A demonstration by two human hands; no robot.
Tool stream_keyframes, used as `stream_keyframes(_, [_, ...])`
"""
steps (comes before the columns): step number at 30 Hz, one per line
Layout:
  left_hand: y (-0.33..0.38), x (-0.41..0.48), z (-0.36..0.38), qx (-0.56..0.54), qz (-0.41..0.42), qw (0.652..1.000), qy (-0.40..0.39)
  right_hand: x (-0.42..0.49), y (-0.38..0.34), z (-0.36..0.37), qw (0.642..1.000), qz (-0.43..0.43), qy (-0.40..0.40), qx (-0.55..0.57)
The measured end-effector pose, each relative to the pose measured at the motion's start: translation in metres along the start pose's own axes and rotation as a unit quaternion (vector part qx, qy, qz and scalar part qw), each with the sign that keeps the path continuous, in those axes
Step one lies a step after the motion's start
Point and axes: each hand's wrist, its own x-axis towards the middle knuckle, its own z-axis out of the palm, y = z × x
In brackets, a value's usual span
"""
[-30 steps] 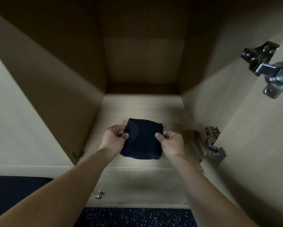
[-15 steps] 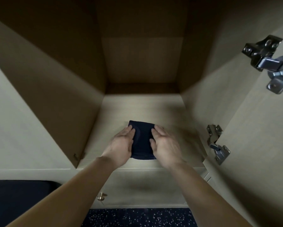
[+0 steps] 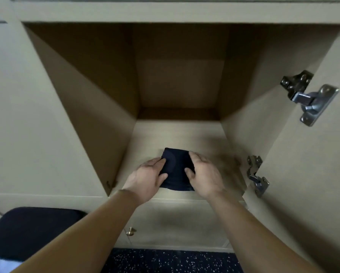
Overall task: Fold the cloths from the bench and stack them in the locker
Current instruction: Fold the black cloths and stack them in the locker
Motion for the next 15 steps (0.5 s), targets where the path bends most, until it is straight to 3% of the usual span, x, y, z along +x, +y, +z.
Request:
stream_keyframes(6, [0.01, -0.07, -0.057, 0.072, -0.021, 0.997, 0.014, -0.04, -0.048, -0.044, 0.999, -0.029, 0.009, -0.025])
stream_keyframes(15, [-0.011, -0.227, -0.107, 0.083, -0.121, 0.986, 0.08, -0.139, -0.156, -0.068, 0.991, -0.13, -0.023, -0.005])
